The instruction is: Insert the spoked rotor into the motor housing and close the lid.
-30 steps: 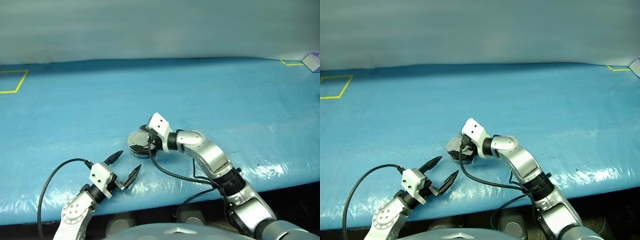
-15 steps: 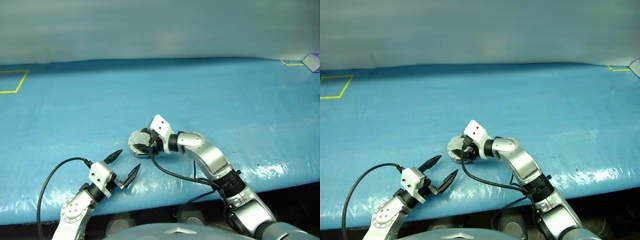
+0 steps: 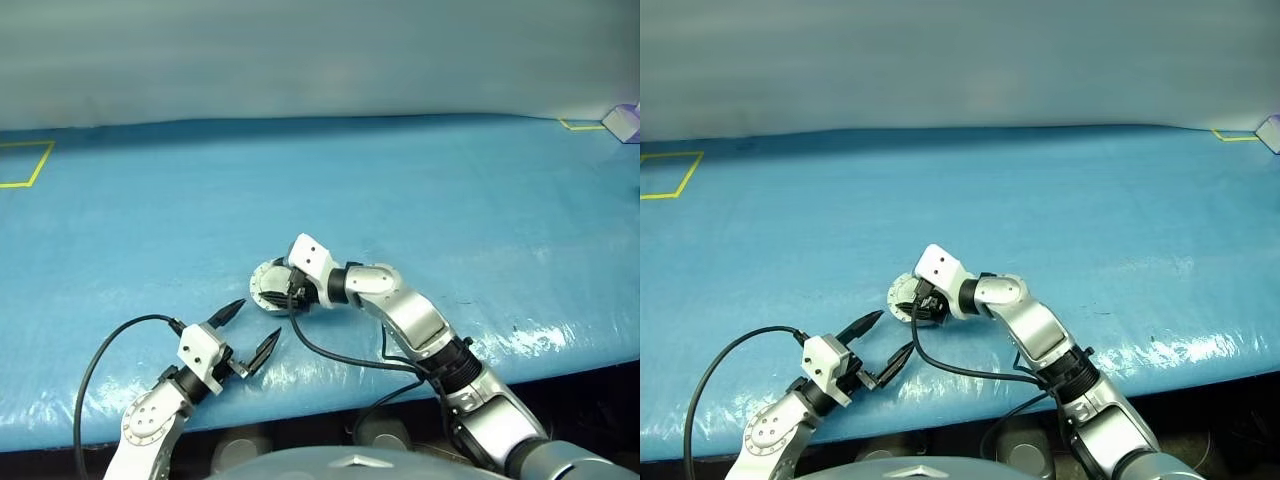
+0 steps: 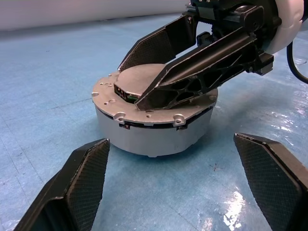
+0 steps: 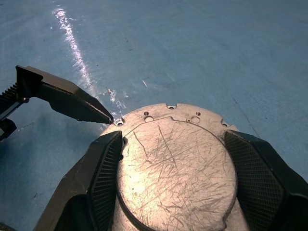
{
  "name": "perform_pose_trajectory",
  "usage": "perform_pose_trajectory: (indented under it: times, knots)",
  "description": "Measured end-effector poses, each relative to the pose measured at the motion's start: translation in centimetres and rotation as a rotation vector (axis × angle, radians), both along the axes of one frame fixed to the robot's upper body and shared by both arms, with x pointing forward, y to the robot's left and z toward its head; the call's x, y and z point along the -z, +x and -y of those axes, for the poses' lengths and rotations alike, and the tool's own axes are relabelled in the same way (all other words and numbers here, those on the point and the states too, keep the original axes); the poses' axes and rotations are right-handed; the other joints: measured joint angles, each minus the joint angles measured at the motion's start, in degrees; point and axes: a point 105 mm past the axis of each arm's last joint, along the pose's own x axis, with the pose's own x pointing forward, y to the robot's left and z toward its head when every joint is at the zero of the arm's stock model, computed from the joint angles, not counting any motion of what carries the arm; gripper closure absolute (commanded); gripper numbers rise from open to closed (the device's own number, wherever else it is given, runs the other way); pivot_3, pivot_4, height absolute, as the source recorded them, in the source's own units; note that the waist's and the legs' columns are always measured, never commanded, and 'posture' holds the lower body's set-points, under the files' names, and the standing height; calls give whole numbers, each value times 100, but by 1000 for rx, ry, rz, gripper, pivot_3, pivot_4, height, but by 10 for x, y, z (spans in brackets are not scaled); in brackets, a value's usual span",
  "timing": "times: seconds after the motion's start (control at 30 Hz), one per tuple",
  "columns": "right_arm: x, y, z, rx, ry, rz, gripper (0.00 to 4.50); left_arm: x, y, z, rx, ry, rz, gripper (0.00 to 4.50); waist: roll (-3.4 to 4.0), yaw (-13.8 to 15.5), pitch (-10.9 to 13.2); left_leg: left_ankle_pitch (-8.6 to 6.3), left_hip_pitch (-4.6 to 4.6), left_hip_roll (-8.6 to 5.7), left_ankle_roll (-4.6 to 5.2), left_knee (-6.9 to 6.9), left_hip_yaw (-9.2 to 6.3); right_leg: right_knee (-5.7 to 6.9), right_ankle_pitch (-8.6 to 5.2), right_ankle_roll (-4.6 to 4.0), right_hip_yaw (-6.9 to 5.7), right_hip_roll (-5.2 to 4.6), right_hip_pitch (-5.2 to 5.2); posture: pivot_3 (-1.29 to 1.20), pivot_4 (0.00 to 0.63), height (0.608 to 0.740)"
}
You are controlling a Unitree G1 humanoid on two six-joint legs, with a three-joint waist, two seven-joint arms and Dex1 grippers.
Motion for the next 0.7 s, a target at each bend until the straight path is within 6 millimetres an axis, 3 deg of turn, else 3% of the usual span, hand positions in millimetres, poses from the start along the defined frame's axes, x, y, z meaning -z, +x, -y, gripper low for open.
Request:
perform_pose_trajectory:
  times: [0.27,0.7]
  knots:
    - [1,-2,-6,-88,-55,91,1448,3,-1,-3,5,3,-24,0,1,-7,0,0,5,2,0,0,0,2,0,0,0,3,2,0,150,740]
    - [-14,5,-4,-120,-70,-75,1448,1,1,-2,10,-5,-20,0,1,-1,0,0,2,0,0,0,-2,2,1,-2,0,1,1,0,150,740]
